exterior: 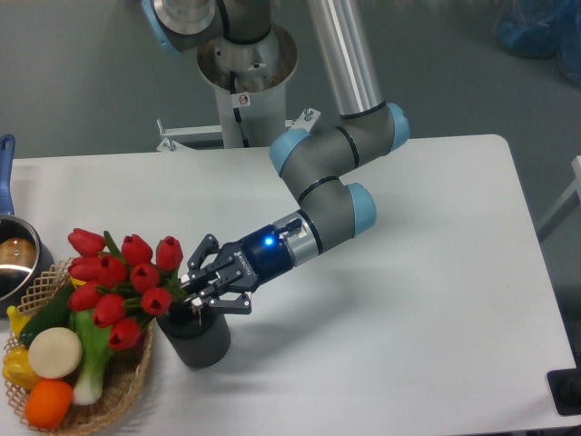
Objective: Insert the flowers into the vase
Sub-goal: 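Push the stems deeper into the vase while holding the bunch, then open the gripper and pull it back from the tulips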
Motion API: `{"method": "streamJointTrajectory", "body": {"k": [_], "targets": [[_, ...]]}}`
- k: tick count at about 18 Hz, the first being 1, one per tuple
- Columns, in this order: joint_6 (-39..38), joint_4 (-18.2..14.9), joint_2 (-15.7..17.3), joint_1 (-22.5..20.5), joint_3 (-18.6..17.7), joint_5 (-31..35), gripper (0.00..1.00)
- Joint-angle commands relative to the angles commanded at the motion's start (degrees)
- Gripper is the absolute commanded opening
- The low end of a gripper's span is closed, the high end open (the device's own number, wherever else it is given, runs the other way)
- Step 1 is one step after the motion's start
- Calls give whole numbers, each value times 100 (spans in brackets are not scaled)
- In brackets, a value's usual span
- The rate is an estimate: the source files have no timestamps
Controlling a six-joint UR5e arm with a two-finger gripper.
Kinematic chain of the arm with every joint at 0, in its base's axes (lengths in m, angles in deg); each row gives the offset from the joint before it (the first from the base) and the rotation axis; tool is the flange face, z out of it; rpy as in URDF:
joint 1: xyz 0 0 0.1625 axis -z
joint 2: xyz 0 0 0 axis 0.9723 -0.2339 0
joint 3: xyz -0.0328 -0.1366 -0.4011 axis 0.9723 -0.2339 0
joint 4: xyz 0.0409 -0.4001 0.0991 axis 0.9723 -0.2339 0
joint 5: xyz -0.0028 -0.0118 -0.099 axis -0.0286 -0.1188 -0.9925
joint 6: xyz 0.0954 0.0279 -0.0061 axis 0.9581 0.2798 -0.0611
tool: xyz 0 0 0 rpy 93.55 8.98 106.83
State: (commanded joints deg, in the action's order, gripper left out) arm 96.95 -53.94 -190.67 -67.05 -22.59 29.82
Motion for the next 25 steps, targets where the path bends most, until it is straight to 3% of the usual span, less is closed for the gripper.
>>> {"method": "streamJointTrajectory", "body": {"k": [19,23,25], "targets": [[44,0,44,-18,-9,0,39],[53,0,53,-53,0,0,52],[53,9,53,-88,-9,0,65]]}}
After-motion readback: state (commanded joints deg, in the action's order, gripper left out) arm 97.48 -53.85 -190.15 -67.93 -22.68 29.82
